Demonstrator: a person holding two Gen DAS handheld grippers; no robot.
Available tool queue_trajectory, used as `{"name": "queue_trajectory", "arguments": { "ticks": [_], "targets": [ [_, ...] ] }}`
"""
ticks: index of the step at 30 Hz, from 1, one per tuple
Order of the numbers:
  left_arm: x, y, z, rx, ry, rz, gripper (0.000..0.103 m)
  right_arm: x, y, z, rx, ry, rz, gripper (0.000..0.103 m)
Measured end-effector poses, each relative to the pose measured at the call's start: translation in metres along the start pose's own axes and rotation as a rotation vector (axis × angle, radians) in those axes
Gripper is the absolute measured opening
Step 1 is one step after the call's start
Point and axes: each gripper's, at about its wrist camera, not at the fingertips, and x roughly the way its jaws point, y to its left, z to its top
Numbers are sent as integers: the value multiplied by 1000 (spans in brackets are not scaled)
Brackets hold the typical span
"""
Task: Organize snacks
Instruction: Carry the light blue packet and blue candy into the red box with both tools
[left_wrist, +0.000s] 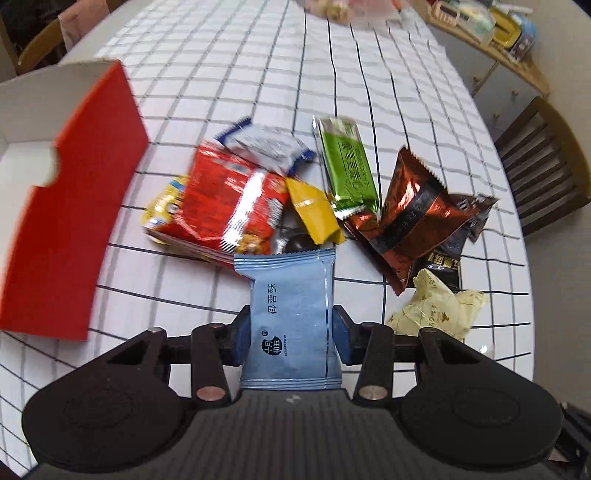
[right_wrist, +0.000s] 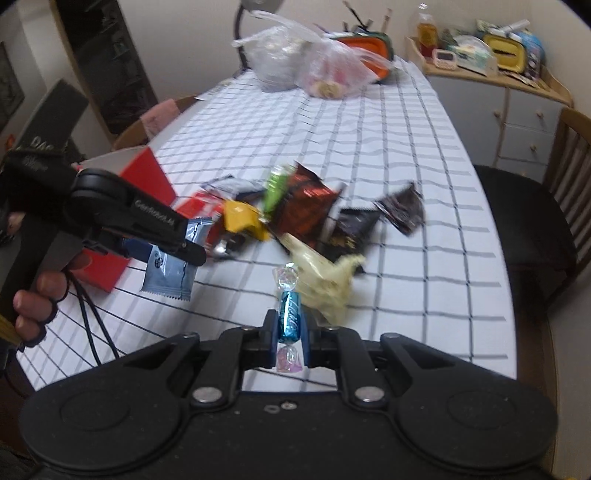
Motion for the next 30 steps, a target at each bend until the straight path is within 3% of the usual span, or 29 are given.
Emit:
{"name": "queue_trajectory", "arguments": {
  "ticks": [9, 17, 30],
  "targets": [
    [-56, 50, -5, 8, -80, -26, 43, 2, 57, 32, -77, -50, 49, 11],
    [-97, 115, -3, 6, -129, -55, 43, 19, 114, 51, -65, -42, 60, 11],
    [-127, 230, 25, -22, -194, 8, 43, 60, 231, 100, -116, -64, 121, 11]
  ]
}}
